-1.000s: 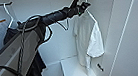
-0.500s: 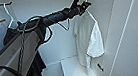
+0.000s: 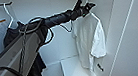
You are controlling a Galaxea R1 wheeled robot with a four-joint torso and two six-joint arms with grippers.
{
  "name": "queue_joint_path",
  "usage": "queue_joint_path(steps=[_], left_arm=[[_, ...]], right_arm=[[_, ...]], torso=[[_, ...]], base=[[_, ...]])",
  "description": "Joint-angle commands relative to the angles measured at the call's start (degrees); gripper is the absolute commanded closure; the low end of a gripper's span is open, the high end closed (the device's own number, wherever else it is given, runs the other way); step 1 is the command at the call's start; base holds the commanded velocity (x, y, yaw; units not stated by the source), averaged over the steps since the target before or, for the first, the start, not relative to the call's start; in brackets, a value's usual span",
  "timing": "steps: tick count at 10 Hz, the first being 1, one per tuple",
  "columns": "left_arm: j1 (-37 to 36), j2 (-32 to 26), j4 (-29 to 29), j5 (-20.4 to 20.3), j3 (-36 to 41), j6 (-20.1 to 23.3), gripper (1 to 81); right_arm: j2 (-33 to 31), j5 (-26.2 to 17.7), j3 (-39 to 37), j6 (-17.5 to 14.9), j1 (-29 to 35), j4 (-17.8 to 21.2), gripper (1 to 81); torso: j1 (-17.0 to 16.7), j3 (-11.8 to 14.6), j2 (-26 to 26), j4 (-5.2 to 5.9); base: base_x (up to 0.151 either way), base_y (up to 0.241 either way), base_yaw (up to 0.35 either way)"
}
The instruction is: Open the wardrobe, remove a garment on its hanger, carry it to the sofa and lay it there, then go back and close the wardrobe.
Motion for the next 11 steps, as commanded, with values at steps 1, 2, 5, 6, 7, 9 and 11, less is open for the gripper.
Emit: queue_joint_path(steps=[1, 2, 5, 6, 7, 9, 11], left_arm=[[-10.83, 0.51, 0.11, -1.13, 0.18, -0.17, 1.0], [-10.66, 0.51, 0.20, -1.22, 0.44, -0.17, 1.0], [-10.57, -0.27, 0.37, -1.31, 1.49, -0.17, 81.1], [-10.48, -0.63, 0.47, -1.64, 2.11, -0.17, 81.1], [-10.57, -1.15, 0.38, -2.71, 2.47, -0.09, 81.1], [-11.01, -1.86, 0.38, -2.89, 3.43, -0.09, 81.1], [-12.23, -3.00, 0.29, -2.89, 4.74, -0.09, 81.1]], right_arm=[[0.36, -3.62, 0.12, -0.02, 1.33, 0.53, 1.0], [0.45, -3.71, 0.12, -0.02, 1.33, 0.53, 1.0], [0.53, -3.71, 0.12, -0.02, 1.33, 0.53, 1.0], [0.53, -3.63, 0.12, -0.02, 1.51, 0.53, 1.0], [0.62, -3.62, 0.13, -0.02, 1.51, 0.53, 1.0], [0.62, -3.62, 0.12, -0.10, 1.51, 0.53, 1.0], [0.80, -3.62, 0.12, -0.02, 1.51, 0.53, 1.0]], torso=[[0.00, 0.02, 0.00, 0.00], [0.00, 0.02, 0.00, 0.00], [0.00, 0.00, 0.00, 0.00], [0.00, 0.00, 0.02, 0.00], [0.02, 0.00, 0.02, 0.00], [0.02, 0.00, 0.02, 0.00], [0.02, 0.00, 0.02, 0.00]], base=[[0.000, 0.000, 0.000], [0.000, 0.000, 0.000], [0.000, 0.000, 0.000], [0.000, 0.000, 0.000], [0.000, 0.000, 0.000], [0.000, 0.000, 0.000], [0.000, 0.000, 0.000]])
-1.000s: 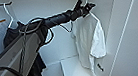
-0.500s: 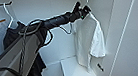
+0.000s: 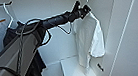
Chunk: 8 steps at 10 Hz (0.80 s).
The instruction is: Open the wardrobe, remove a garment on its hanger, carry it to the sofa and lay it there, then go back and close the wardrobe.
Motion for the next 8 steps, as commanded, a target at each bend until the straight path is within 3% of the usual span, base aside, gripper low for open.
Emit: queue_joint_path(steps=[1, 7, 8], left_arm=[[-13.97, -1.65, 1.36, -2.94, 2.36, 1.18, 81.1], [-15.99, -7.36, 1.27, -2.85, 7.20, 1.09, 81.1], [-15.99, -8.60, 1.27, -2.76, 8.27, 1.09, 81.1]], right_arm=[[0.51, -3.62, 0.12, -0.02, 1.46, 0.44, 1.0], [0.59, -3.62, 0.21, -0.10, 1.82, 0.44, 1.0], [0.68, -3.62, 0.12, -0.10, 1.90, 0.36, 1.0]], torso=[[0.00, 0.00, 0.00, 0.00], [0.00, -0.02, 0.00, 0.00], [0.00, -0.02, 0.00, 2.39]], base=[[0.000, 0.000, 0.000], [0.000, 0.000, 0.000], [0.000, 0.000, 0.000]])
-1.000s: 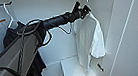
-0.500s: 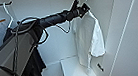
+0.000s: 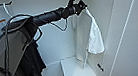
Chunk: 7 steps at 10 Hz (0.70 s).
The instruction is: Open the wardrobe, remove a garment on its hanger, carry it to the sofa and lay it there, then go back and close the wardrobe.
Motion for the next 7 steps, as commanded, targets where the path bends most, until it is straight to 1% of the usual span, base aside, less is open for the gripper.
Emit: queue_joint_path(steps=[1, 2, 3, 5, 6, 7], left_arm=[[-13.02, -2.86, 1.33, -2.82, 2.28, 0.88, 81.1], [-13.02, -4.63, 1.60, -2.39, 3.97, 0.88, 81.1], [-13.02, -5.96, 1.78, -2.21, 5.38, 0.88, 81.1], [-12.76, -7.28, 2.04, -2.03, 7.32, 0.96, 81.1], [-12.67, -7.54, 2.13, -1.68, 8.11, 1.05, 81.1], [-12.40, -7.45, 3.00, -0.10, 8.55, 1.05, 81.1]], right_arm=[[0.34, -3.67, 0.12, -0.10, 1.88, 0.36, 1.0], [0.34, -3.59, 0.21, -0.10, 1.88, 0.36, 1.0], [0.34, -3.67, 0.21, -0.10, 1.97, 0.36, 1.0], [0.51, -3.59, 0.21, -0.10, 2.05, 0.36, 1.0], [0.43, -3.59, 0.21, -0.10, 2.05, 0.36, 1.0], [0.43, -3.59, 0.21, -0.10, 2.05, 0.44, 1.0]], torso=[[0.00, 0.00, 0.00, 5.26], [0.00, 0.00, 0.00, 5.80], [0.00, 0.00, 0.00, 7.07], [0.00, 0.00, 0.00, 10.66], [0.00, 0.00, 0.00, 7.54], [0.00, 0.00, 0.00, 9.46]], base=[[0.000, 0.000, 0.000], [0.000, 0.000, 0.000], [0.000, 0.000, 0.000], [0.000, 0.000, 0.000], [0.000, 0.000, 0.000], [0.000, 0.000, 0.000]])
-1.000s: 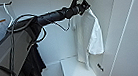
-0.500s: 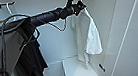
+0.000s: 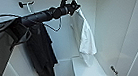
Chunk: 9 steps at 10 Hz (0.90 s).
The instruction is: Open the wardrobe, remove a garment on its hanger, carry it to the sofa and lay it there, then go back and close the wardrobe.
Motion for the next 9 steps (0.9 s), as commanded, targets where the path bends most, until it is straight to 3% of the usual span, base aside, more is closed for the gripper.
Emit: queue_joint_path(steps=[1, 2, 4, 5, 6, 7, 9], left_arm=[[-11.20, 0.33, 2.58, -0.89, 1.40, 0.94, 81.1], [-10.59, -0.10, 3.02, -0.89, 2.19, 0.94, 81.1], [-10.14, -1.07, 3.28, -0.89, 3.69, 0.94, 81.1], [-10.05, -1.51, 3.28, -0.89, 4.65, 0.94, 81.1], [-9.62, -2.12, 3.28, -0.89, 5.62, 0.94, 81.1], [-9.00, -2.74, 3.28, -0.89, 6.41, 0.94, 81.1], [-7.86, -3.71, 3.28, -0.89, 7.82, 0.94, 81.1]], right_arm=[[0.58, -3.62, 0.26, -0.02, 1.64, 0.45, 1.0], [0.58, -3.53, 0.35, -0.10, 1.64, 0.44, 1.0], [0.58, -2.65, 0.44, -0.10, 1.55, 0.36, 1.0], [0.58, -2.48, 0.44, -0.10, 1.55, 0.36, 1.0], [0.58, -2.48, 0.44, -0.10, 1.73, 0.36, 1.0], [0.58, -2.48, 0.44, -0.10, 1.73, 0.44, 1.0], [0.58, -2.48, 0.44, -0.10, 1.64, 0.36, 1.0]], torso=[[0.00, 0.00, 0.00, -0.04], [0.00, 0.00, 0.00, 0.50], [0.02, 4.69, 0.00, 0.50], [0.02, 5.41, 0.00, 0.48], [0.04, 5.63, 0.02, 0.50], [0.04, 3.50, 0.05, 0.48], [-0.09, 4.96, -0.02, 0.50]], base=[[0.000, 0.000, 0.000], [0.000, 0.000, 0.000], [0.000, 0.000, 0.000], [0.000, 0.000, 0.000], [0.000, 0.000, 0.000], [0.000, 0.000, 0.000], [0.000, 0.000, 0.000]])
